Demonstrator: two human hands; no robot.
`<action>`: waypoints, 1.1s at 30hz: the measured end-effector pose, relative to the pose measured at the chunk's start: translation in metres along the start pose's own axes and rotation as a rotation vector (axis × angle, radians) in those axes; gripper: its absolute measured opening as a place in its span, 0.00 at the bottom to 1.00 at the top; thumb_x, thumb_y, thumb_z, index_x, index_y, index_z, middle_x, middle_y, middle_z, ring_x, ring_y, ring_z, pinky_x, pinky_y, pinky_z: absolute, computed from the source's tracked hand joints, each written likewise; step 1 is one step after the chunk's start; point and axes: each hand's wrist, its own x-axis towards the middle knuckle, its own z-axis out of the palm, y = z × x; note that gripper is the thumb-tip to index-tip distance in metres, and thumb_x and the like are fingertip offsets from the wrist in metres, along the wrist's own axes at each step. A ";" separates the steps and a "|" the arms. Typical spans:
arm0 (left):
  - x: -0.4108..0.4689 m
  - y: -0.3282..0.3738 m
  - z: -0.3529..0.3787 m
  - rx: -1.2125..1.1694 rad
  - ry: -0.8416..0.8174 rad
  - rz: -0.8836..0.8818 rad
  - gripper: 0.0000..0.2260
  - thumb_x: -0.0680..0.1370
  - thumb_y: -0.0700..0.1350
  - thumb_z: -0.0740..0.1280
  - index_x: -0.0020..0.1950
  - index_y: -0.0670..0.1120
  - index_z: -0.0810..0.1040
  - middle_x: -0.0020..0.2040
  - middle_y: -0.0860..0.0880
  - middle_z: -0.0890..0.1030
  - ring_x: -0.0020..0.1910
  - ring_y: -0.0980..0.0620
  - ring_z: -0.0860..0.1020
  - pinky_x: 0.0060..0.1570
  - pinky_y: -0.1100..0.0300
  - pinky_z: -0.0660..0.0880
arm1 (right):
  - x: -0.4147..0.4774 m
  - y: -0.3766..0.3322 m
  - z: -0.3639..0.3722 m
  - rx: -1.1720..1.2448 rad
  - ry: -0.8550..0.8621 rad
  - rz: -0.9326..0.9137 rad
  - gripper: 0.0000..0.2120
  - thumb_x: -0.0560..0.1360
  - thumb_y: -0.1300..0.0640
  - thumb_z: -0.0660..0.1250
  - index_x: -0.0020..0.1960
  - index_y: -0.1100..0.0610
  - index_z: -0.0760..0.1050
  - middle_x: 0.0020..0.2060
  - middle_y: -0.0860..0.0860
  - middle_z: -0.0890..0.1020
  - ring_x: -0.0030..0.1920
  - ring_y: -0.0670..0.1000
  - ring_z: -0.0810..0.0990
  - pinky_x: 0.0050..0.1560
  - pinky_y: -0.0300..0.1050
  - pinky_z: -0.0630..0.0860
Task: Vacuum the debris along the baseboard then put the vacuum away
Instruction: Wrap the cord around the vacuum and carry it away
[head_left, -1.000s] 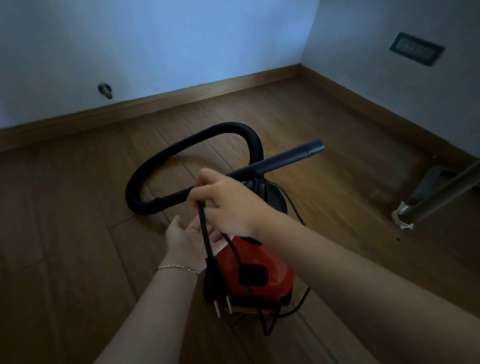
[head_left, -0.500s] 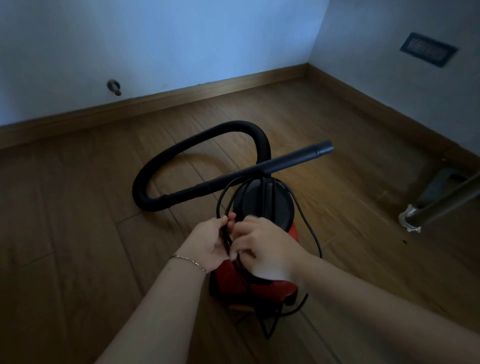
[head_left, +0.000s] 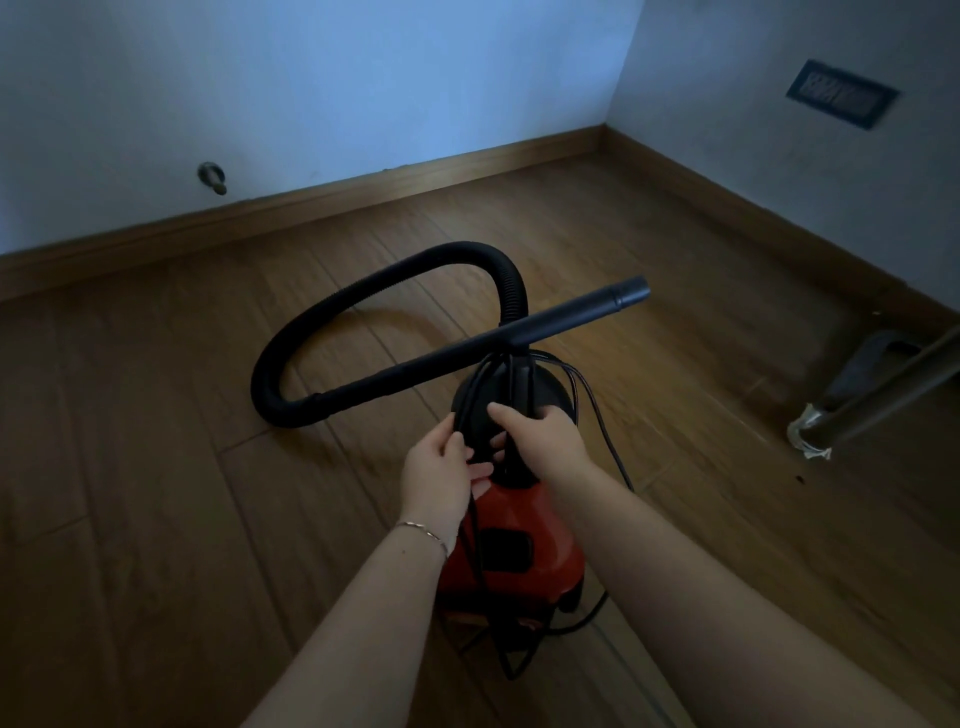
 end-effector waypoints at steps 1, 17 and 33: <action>0.000 -0.001 0.003 0.009 -0.013 0.001 0.17 0.82 0.40 0.55 0.71 0.48 0.69 0.50 0.45 0.79 0.47 0.46 0.82 0.48 0.53 0.80 | 0.004 0.002 -0.001 0.045 -0.053 0.002 0.19 0.74 0.50 0.70 0.57 0.62 0.74 0.43 0.55 0.83 0.39 0.53 0.83 0.43 0.48 0.81; 0.012 -0.001 -0.006 0.598 -0.080 0.199 0.07 0.72 0.47 0.71 0.34 0.49 0.81 0.44 0.56 0.80 0.46 0.56 0.78 0.42 0.64 0.72 | 0.025 0.006 -0.003 0.387 -0.392 0.159 0.16 0.75 0.53 0.68 0.32 0.58 0.73 0.29 0.52 0.75 0.33 0.52 0.78 0.42 0.48 0.78; 0.112 0.036 -0.024 1.485 0.088 0.402 0.33 0.79 0.35 0.55 0.78 0.53 0.42 0.79 0.51 0.46 0.77 0.45 0.43 0.74 0.42 0.50 | -0.002 0.026 0.003 0.258 -0.352 0.033 0.12 0.76 0.59 0.66 0.36 0.59 0.70 0.23 0.52 0.71 0.23 0.49 0.71 0.32 0.45 0.72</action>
